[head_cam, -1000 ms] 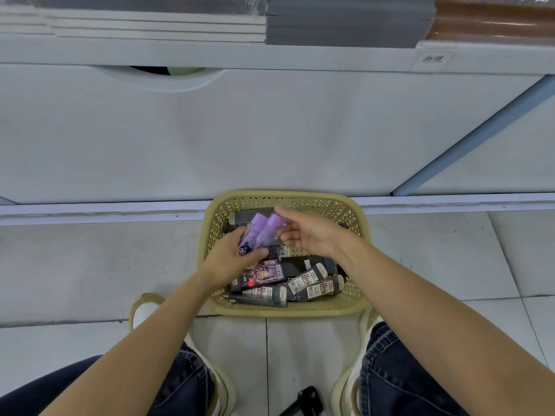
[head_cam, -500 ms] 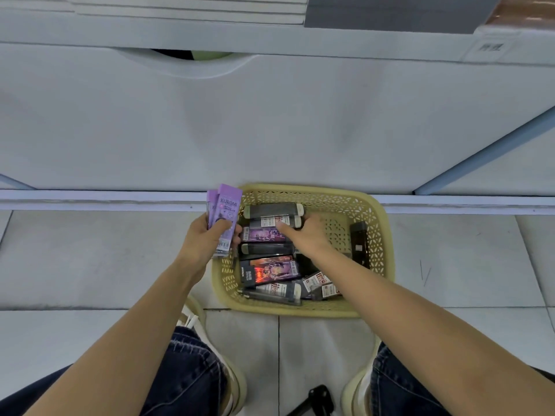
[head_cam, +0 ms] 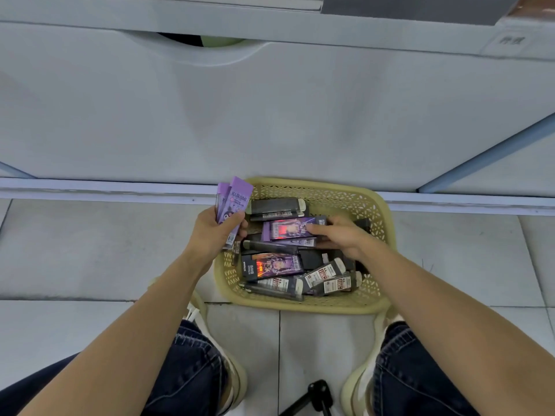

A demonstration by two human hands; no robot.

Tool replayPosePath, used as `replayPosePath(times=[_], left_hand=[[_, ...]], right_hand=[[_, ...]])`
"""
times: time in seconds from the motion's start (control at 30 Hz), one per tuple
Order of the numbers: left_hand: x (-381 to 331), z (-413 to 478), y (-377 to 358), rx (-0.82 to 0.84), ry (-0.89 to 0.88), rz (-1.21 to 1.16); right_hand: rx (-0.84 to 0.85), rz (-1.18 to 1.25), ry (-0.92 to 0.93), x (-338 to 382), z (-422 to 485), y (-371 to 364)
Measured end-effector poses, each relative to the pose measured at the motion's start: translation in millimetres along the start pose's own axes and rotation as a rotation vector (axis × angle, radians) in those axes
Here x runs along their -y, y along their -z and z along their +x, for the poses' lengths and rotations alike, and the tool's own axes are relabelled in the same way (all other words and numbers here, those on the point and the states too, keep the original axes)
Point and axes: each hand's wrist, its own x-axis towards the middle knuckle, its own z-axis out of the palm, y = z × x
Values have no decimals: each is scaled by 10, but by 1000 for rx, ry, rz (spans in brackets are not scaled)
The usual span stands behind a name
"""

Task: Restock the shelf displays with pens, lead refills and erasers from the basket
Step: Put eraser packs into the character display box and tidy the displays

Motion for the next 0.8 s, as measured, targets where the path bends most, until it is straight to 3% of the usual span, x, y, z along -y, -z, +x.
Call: replayPosePath(times=[0.2,0.37,0.47,0.57,0.8], left_hand=[[-60,-14,-171,82,80,-60],[-81,-84,-359,178,191,-83],[-54,-149,-423,252,347,-243],[-5,-165,-443,256,308,-341],[74,-71,-393,76,218,-128]], right_hand=[[281,-160,38,249,-247,443],[415,-128,117,382,-354,403],[343,-54,194,401,-339,336],[218,98,227,377,-317,296],[143,137,175,252,-273,191]])
